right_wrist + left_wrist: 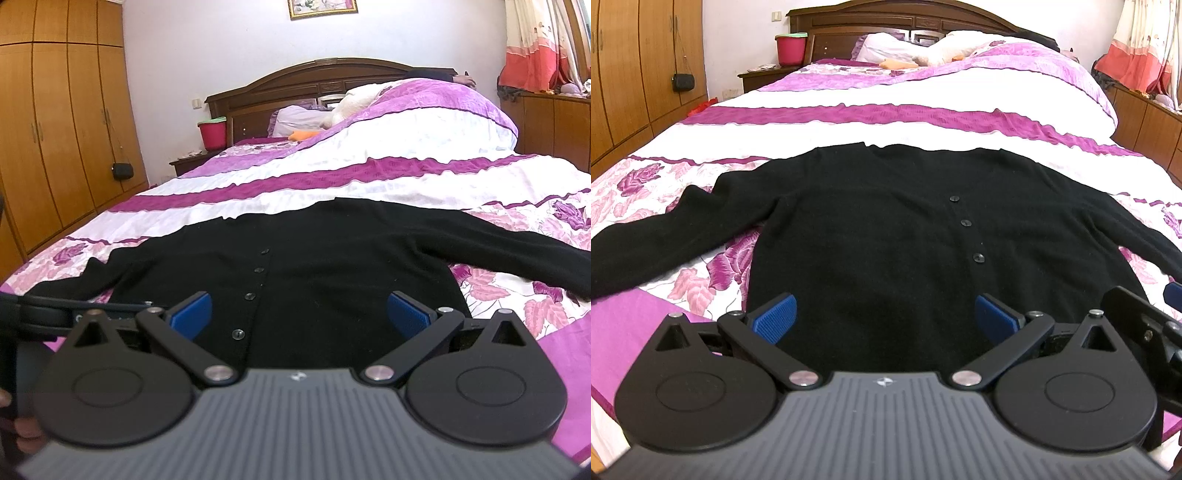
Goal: Fold small clothes
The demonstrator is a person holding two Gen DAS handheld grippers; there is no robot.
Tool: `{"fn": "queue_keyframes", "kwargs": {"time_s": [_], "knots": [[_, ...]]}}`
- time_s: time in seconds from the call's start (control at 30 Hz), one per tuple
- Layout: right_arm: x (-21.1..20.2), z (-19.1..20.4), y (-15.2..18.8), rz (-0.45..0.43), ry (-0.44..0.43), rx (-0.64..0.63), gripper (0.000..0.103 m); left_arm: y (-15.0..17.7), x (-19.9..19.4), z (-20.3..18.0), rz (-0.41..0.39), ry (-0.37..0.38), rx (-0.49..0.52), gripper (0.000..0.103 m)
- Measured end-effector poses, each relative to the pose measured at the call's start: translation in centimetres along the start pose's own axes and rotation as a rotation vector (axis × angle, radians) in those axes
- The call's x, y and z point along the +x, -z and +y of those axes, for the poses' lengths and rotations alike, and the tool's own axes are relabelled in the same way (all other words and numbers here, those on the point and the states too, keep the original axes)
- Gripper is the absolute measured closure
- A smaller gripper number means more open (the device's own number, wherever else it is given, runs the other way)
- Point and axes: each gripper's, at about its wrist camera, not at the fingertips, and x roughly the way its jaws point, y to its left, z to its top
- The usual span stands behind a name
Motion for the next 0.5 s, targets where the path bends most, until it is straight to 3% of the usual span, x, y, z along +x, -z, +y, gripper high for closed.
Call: {"fn": "queue_keyframes", "kwargs": {"time_s": [0.5], "knots": [[0.6, -1.1, -0.5, 0.008, 0.011, 0.035, 0.000, -0.2, 1.2, -0.5, 0.019, -0.005, 0.011, 0.000]]}}
